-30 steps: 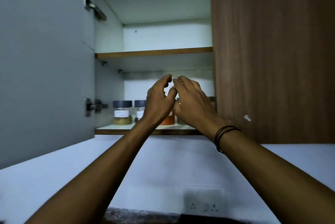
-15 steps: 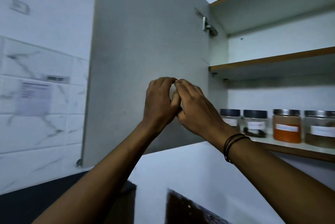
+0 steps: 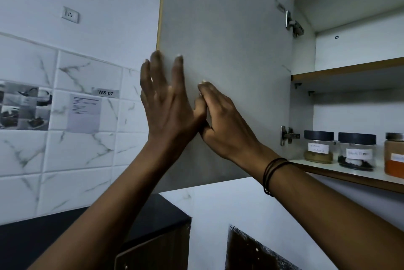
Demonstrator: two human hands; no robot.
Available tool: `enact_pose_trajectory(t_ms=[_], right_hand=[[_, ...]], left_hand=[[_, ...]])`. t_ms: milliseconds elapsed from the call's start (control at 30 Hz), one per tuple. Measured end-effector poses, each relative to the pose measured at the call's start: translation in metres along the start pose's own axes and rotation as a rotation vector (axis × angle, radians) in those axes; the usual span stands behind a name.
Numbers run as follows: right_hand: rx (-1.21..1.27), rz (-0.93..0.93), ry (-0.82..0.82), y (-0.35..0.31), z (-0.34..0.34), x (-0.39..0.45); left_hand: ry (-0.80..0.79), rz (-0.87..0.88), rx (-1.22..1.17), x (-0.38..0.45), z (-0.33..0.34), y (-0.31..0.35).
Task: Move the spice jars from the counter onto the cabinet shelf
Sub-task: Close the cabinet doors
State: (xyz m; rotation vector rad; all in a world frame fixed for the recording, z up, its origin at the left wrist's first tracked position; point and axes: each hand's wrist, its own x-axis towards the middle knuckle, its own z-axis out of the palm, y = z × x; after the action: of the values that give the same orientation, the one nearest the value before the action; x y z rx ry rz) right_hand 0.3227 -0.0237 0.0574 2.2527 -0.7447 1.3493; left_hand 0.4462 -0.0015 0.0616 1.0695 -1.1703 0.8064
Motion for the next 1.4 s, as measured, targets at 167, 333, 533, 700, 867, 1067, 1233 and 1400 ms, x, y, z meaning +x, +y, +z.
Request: enact_pose_trajectory(t_ms=[167,333,533,700,867,1067,1233,1400], right_hand=[[0.046,0.013,-0.031,-0.009,0.002,0.001],[0.029,0.021,-0.013,-0.012,-0.012,-0.005],[0.053,0.052,0.055,-0.012,-0.048,-0.028],[0.142,0.078,0.149,-0.01,-0.092,-0.051],[0.429,0.113,0.278,-0.003,-0.143,-0.076],[0.665,0.37,0.542,0.029,-0.222,-0.128],[0.59,0.502,0.557,0.059,-0.278,-0.163],[0.249,0.567,0.562,0.094,-0.31,-0.185]], left_hand=[[-0.07,-0.069,-0.084,0.001,-0.008,-0.005],[-0.053,-0.022,-0.125,0.005,-0.02,0.001],[0.024,0.002,-0.285,0.01,-0.047,0.028],[0.064,0.042,-0.584,0.004,-0.063,0.075],[0.065,0.128,-0.95,-0.024,-0.055,0.157],[0.004,0.186,-1.168,-0.061,-0.02,0.267],[-0.056,0.206,-1.219,-0.09,0.014,0.343],[-0.057,0.191,-1.277,-0.11,0.053,0.396]])
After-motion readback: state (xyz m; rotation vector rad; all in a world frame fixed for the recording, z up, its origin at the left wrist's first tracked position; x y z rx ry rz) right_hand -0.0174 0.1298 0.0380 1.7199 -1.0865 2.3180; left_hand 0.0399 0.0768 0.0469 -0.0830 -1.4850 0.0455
